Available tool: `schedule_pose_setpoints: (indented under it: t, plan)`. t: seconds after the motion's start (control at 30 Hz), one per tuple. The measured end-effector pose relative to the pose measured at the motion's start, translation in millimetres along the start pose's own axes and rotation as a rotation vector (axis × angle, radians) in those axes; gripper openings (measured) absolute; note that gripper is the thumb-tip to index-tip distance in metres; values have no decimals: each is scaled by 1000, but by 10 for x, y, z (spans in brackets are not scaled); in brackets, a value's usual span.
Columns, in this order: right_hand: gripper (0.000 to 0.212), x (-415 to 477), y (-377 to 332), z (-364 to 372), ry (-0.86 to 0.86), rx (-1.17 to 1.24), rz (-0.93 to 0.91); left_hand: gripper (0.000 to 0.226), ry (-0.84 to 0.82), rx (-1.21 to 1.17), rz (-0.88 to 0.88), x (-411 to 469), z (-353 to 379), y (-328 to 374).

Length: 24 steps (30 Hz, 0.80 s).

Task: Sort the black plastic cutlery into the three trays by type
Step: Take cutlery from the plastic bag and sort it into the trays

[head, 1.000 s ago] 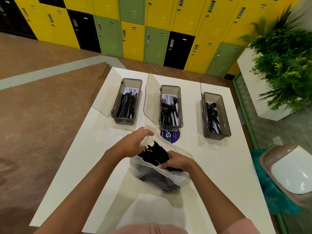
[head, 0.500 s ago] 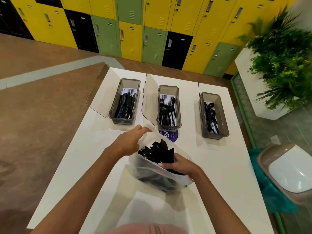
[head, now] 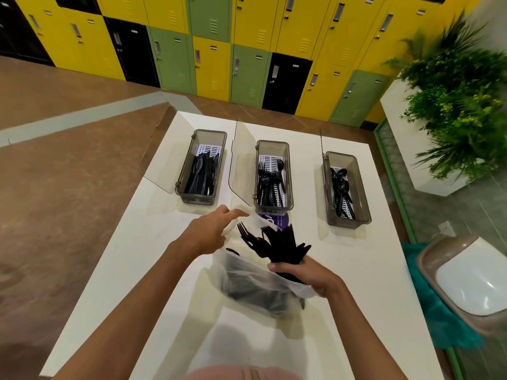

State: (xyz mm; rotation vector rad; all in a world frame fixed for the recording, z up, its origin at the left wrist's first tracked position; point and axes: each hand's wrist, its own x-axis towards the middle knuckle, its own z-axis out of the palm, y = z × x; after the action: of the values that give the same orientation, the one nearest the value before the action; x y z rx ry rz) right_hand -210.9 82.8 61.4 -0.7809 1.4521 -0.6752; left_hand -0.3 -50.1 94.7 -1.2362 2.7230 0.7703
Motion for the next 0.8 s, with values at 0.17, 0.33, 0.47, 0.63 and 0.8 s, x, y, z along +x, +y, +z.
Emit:
schedule_pose_setpoints:
  t: [0.17, 0.33, 0.47, 0.63, 0.8]
  plan:
    - [5, -54, -57, -23, -60, 22, -53, 77, -38, -196, 36, 12, 37, 82]
    - [8, -47, -129, 34, -44, 16, -117, 85, -29, -322, 105, 0, 79, 255]
    - [6, -20, -202, 91, -47, 7, -143, 80, -40, -234, 90, 20, 127, 296]
    - [13, -12, -275, 105, -33, 56, -202, 62, 116, -354, 85, -51, 118, 220]
    - [20, -42, -537, 75, 30, 214, -288, 29, 669, -527, 90, -143, 147, 299]
